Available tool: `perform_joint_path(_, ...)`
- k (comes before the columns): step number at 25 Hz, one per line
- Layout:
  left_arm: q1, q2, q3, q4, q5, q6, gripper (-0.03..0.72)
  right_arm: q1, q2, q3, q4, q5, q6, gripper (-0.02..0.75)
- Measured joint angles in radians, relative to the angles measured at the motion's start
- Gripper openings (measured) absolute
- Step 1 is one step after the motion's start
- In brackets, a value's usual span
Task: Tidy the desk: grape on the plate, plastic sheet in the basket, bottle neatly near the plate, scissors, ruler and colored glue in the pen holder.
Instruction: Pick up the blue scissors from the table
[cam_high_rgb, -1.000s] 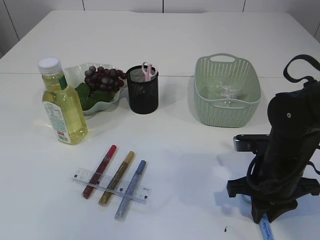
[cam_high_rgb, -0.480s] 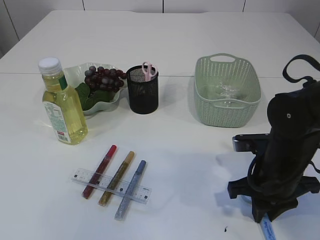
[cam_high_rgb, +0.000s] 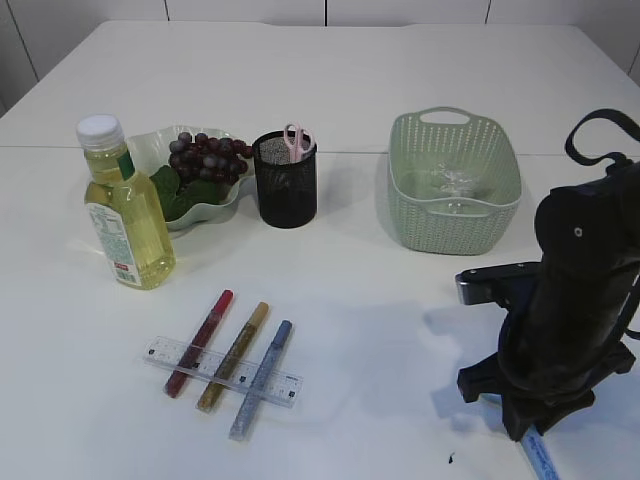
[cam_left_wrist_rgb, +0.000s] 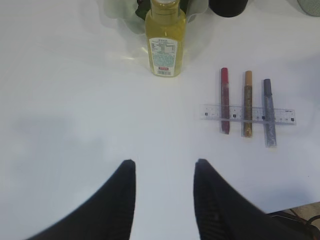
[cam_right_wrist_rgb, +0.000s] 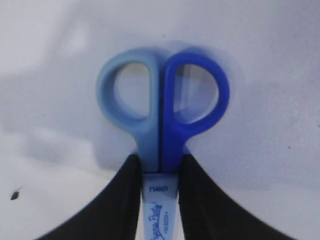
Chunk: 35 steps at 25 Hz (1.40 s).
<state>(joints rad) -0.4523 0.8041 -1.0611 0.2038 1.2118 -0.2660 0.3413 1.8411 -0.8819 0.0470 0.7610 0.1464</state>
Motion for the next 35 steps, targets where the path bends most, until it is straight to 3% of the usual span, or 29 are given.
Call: perform_joint_path(35,0.0,0.0,0.0,-0.012,-0.005,0.0,0.289,0.018,-0.154,0.062,-0.005,-0.094,-0.11,0.216)
